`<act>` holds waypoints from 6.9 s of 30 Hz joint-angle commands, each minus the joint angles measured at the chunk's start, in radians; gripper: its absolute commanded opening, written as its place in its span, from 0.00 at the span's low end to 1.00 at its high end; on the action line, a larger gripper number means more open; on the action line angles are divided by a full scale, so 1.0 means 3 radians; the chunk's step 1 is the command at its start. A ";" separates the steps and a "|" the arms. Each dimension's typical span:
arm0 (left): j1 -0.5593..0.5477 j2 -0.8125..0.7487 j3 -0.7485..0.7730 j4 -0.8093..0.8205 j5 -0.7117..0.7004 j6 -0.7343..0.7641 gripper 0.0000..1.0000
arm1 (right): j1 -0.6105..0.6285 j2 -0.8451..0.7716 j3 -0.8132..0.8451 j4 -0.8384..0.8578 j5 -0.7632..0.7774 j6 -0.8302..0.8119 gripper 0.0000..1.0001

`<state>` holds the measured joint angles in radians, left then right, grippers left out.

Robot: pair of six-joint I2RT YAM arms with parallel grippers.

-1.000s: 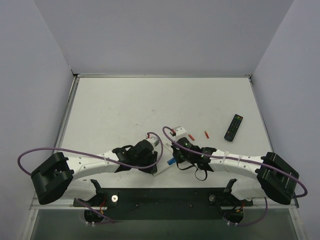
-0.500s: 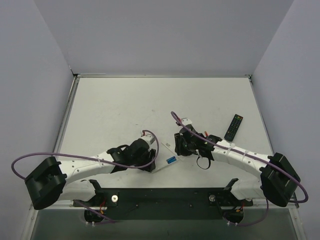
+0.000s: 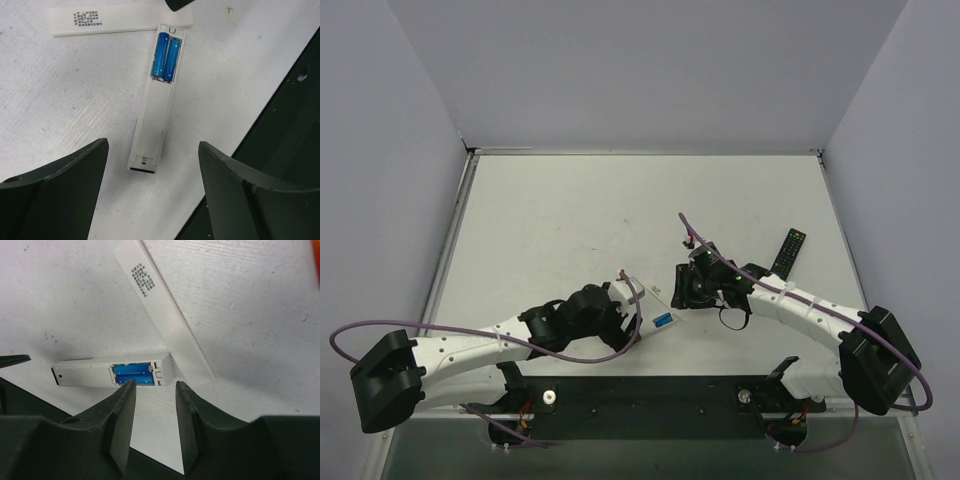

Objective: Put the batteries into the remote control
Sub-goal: Load the battery into the remote control, then adjust the remote control at the center of the board.

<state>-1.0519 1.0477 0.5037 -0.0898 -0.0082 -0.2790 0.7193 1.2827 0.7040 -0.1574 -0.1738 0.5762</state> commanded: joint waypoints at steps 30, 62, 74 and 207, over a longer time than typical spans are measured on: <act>-0.0109 0.1191 0.0177 0.0647 0.0257 0.0986 0.52 | -0.0138 0.0418 0.0046 0.0218 -0.0464 0.0079 0.10; -0.0114 0.1319 0.0279 0.0524 0.0303 0.0951 0.12 | -0.0137 0.0551 0.0041 0.0167 -0.0536 0.0140 0.03; -0.0114 0.1324 0.0289 0.0514 0.0324 0.0951 0.11 | -0.0132 0.0173 0.0143 0.0024 -0.0265 0.0022 0.06; 0.0561 0.0496 0.0080 -0.0514 0.0570 -0.1253 0.74 | -0.0081 0.1313 0.0834 0.0023 -0.1108 -0.0816 0.63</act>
<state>-0.9215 1.2121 0.5423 -0.3088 0.1631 -0.6540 0.6769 1.6829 0.9352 -0.1452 -0.4805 0.3389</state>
